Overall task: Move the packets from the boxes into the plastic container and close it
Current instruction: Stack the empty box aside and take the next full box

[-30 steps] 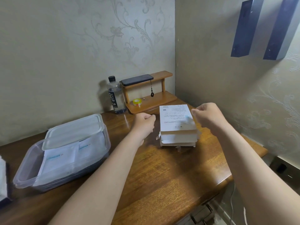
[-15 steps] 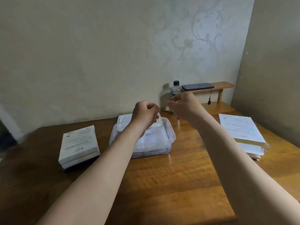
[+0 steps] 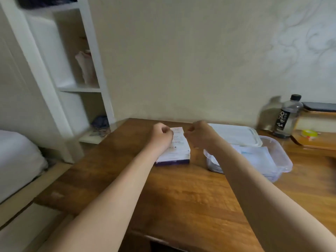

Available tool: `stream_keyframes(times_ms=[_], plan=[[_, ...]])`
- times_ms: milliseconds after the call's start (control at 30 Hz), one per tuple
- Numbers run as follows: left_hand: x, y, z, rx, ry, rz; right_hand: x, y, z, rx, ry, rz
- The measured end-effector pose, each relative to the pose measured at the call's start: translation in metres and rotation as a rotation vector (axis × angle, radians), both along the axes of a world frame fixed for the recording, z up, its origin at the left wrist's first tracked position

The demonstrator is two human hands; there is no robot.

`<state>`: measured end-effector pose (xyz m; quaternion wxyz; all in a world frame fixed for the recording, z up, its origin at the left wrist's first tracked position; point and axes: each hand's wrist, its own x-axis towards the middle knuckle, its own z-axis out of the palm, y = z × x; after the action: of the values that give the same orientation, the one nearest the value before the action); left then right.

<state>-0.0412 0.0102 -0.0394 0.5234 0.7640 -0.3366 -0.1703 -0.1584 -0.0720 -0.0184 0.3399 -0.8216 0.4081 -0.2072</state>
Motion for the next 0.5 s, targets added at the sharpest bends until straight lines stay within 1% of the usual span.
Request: stream_keyframes(times_ms=[100, 200, 267, 500], plan=[[0.018, 0.006, -0.011, 0.024, 0.027, 0.055, 0.018, 0.003, -0.011, -0.030, 0.082, 0.029], [0.028, 0.008, -0.021, 0.065, 0.056, 0.072, 0.026, 0.007, -0.015, -0.016, 0.159, 0.080], [0.030, 0.009, -0.024, 0.093, 0.040, 0.073, 0.027, 0.010, -0.016, -0.014, 0.219, 0.085], [0.038, 0.004, -0.041, 0.160, -0.068, 0.060, 0.033, 0.002, -0.029, 0.005, 0.277, 0.087]])
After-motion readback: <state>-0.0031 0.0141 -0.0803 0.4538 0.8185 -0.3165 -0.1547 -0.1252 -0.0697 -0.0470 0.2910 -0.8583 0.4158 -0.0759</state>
